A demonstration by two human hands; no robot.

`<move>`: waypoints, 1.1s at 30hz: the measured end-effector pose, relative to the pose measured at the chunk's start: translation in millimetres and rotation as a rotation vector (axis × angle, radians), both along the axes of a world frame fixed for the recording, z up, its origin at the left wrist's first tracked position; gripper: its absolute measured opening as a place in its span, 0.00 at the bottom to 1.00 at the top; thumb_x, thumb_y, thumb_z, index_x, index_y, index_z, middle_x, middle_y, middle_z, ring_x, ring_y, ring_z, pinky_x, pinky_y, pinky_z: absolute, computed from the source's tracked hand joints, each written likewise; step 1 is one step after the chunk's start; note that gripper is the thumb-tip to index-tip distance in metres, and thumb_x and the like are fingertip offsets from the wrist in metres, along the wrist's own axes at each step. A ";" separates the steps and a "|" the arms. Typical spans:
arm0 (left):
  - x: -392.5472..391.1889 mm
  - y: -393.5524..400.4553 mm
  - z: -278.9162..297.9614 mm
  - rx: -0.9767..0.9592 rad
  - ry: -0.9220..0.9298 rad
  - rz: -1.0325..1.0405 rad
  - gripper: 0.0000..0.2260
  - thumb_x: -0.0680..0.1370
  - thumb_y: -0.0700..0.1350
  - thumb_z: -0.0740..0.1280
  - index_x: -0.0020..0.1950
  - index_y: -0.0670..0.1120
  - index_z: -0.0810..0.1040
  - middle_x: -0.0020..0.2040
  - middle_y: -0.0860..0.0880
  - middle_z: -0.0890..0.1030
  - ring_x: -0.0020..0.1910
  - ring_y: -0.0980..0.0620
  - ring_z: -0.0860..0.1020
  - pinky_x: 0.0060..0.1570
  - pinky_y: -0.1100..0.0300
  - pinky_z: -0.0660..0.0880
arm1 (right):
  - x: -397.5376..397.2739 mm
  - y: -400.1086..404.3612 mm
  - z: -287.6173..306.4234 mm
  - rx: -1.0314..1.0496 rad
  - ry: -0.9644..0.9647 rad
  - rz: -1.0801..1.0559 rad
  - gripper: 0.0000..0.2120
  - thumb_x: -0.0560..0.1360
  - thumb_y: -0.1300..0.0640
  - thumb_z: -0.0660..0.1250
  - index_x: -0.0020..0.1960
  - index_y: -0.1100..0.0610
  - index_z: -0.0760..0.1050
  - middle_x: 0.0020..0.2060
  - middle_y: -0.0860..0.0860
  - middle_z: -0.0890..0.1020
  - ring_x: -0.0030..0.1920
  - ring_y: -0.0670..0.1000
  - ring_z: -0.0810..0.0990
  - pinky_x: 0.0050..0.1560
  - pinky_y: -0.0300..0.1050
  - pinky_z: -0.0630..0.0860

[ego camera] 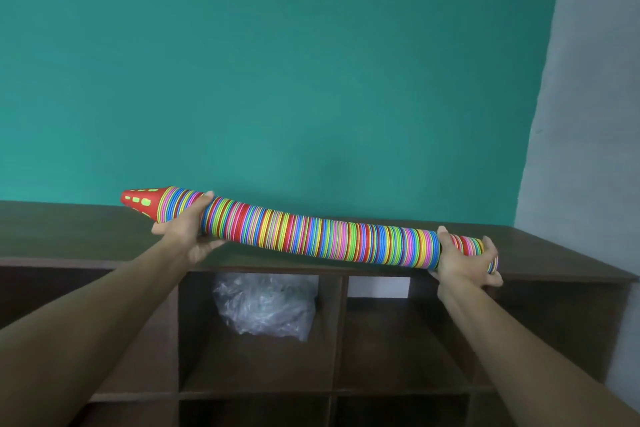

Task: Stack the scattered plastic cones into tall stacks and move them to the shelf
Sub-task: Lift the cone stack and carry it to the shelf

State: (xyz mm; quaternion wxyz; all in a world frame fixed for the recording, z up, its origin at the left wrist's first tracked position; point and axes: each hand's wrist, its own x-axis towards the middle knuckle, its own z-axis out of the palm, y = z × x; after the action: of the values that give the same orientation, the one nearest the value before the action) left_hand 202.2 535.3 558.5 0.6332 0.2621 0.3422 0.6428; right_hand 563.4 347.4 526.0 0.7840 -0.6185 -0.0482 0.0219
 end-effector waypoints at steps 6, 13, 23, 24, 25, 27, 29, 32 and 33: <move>-12.5 82.4 -32.7 -0.081 0.140 -0.078 0.58 0.46 0.50 0.89 0.71 0.49 0.63 0.63 0.41 0.75 0.52 0.39 0.82 0.41 0.36 0.82 | 11.4 50.0 5.7 -0.140 -0.059 0.012 0.39 0.67 0.44 0.79 0.71 0.39 0.64 0.74 0.55 0.53 0.48 0.58 0.69 0.52 0.62 0.82; -2.8 98.0 -24.8 -0.134 0.459 -0.023 0.51 0.57 0.56 0.86 0.72 0.47 0.62 0.62 0.41 0.77 0.44 0.41 0.84 0.30 0.49 0.82 | 18.9 79.4 10.4 -0.314 -0.119 0.031 0.40 0.68 0.39 0.76 0.74 0.43 0.62 0.73 0.58 0.53 0.41 0.61 0.73 0.58 0.58 0.78; -8.6 100.8 -21.0 -0.110 1.144 0.087 0.55 0.69 0.66 0.75 0.79 0.39 0.47 0.45 0.38 0.79 0.39 0.43 0.79 0.39 0.52 0.78 | 8.8 92.8 12.6 -0.607 -0.177 0.047 0.44 0.70 0.33 0.70 0.78 0.44 0.54 0.76 0.60 0.49 0.61 0.69 0.73 0.63 0.57 0.70; -11.4 102.6 -23.2 -0.088 1.229 0.081 0.57 0.68 0.69 0.74 0.80 0.39 0.46 0.52 0.36 0.80 0.48 0.40 0.80 0.47 0.49 0.79 | 8.1 92.5 12.4 -0.645 -0.187 0.076 0.46 0.69 0.32 0.71 0.78 0.43 0.53 0.76 0.60 0.48 0.64 0.70 0.70 0.65 0.58 0.69; -13.4 103.1 -24.4 -0.065 1.327 0.091 0.60 0.67 0.71 0.73 0.80 0.40 0.45 0.63 0.33 0.77 0.58 0.37 0.79 0.56 0.46 0.78 | 8.0 91.9 11.7 -0.686 -0.199 0.111 0.48 0.67 0.30 0.71 0.79 0.43 0.52 0.77 0.59 0.46 0.67 0.70 0.67 0.67 0.59 0.67; -14.8 104.4 -26.4 -0.035 1.509 0.121 0.59 0.67 0.73 0.71 0.82 0.41 0.44 0.77 0.33 0.61 0.72 0.35 0.68 0.67 0.44 0.70 | 11.4 89.6 10.0 -0.755 -0.236 0.176 0.53 0.65 0.27 0.71 0.80 0.43 0.49 0.78 0.59 0.43 0.72 0.70 0.61 0.70 0.61 0.63; -9.4 101.9 -26.2 -0.014 1.615 0.125 0.59 0.66 0.74 0.70 0.82 0.42 0.47 0.79 0.35 0.53 0.74 0.35 0.65 0.69 0.44 0.67 | 20.5 88.4 7.8 -0.785 -0.260 0.211 0.56 0.62 0.27 0.73 0.80 0.43 0.48 0.78 0.58 0.43 0.74 0.69 0.58 0.72 0.62 0.61; -3.5 109.9 -37.8 -0.029 1.695 0.204 0.61 0.59 0.78 0.70 0.80 0.46 0.52 0.74 0.36 0.61 0.71 0.36 0.66 0.68 0.47 0.64 | 32.3 92.6 1.8 -0.794 -0.296 0.242 0.58 0.61 0.28 0.75 0.81 0.43 0.48 0.77 0.58 0.45 0.74 0.69 0.60 0.72 0.62 0.63; -4.1 114.9 -42.7 -0.020 1.714 0.228 0.61 0.58 0.79 0.70 0.79 0.47 0.52 0.73 0.36 0.64 0.70 0.36 0.67 0.68 0.47 0.63 | 35.3 97.0 0.3 -0.795 -0.310 0.249 0.59 0.61 0.28 0.75 0.81 0.44 0.48 0.77 0.58 0.45 0.74 0.69 0.60 0.72 0.62 0.63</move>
State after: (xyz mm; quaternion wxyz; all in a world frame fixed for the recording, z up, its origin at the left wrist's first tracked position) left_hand 198.1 650.3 515.8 0.0908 0.6149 0.7316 0.2800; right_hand 598.7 444.4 526.3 0.4603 -0.8573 -0.2272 0.0398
